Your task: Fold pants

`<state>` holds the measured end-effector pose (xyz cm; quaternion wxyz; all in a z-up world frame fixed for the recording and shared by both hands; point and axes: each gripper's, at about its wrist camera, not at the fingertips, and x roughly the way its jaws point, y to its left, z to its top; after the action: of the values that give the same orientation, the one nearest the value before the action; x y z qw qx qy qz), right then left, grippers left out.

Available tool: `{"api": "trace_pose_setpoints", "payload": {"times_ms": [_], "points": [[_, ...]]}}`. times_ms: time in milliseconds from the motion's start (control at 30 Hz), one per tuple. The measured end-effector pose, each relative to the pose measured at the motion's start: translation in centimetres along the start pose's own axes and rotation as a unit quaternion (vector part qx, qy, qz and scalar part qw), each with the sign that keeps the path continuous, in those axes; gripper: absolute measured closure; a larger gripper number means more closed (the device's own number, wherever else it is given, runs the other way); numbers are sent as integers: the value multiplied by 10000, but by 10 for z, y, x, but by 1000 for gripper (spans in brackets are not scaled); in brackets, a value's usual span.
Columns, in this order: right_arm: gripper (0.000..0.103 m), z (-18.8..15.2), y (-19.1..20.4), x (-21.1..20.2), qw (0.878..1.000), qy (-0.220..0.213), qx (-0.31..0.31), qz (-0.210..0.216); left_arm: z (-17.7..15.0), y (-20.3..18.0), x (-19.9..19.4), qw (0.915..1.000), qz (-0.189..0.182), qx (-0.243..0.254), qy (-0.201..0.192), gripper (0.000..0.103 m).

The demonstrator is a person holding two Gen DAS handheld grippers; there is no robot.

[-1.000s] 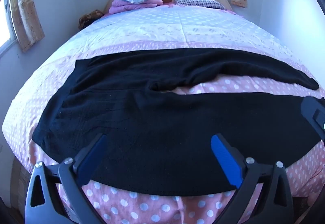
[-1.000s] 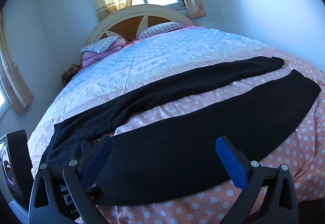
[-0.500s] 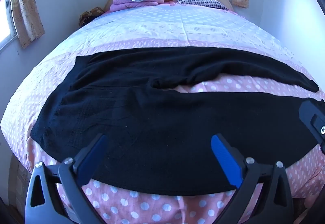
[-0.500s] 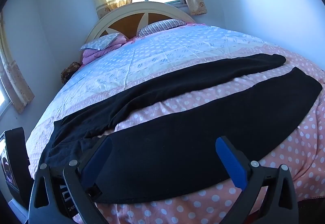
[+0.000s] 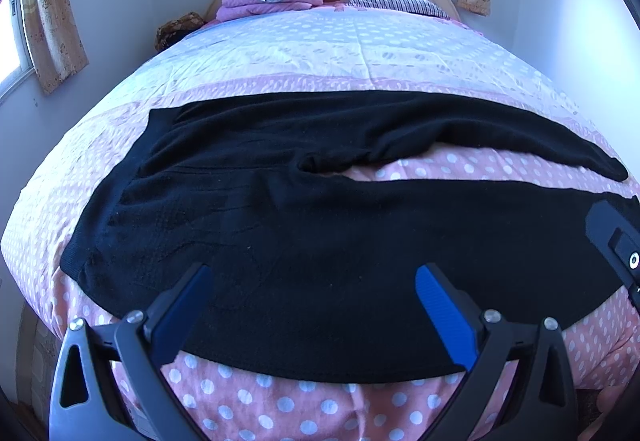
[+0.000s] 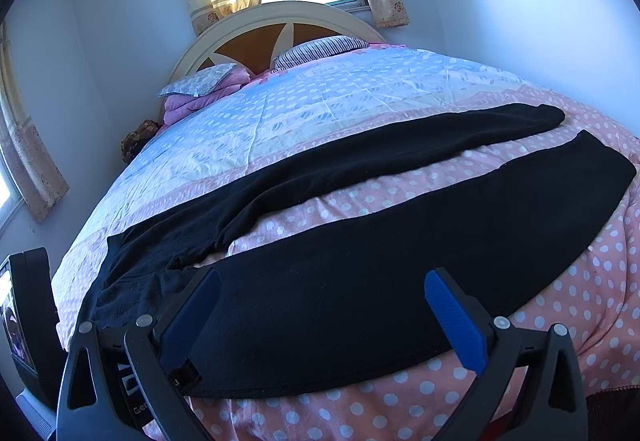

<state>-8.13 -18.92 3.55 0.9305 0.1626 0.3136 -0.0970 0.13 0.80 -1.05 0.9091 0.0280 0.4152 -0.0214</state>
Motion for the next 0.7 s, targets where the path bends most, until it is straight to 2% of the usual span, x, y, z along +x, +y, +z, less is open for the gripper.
{"api": "trace_pose_setpoints", "payload": {"times_ms": [700], "points": [[1,-2,4,3,10000,45,-31,14,-1,2,1,10000,-19,-30,27,0]]}}
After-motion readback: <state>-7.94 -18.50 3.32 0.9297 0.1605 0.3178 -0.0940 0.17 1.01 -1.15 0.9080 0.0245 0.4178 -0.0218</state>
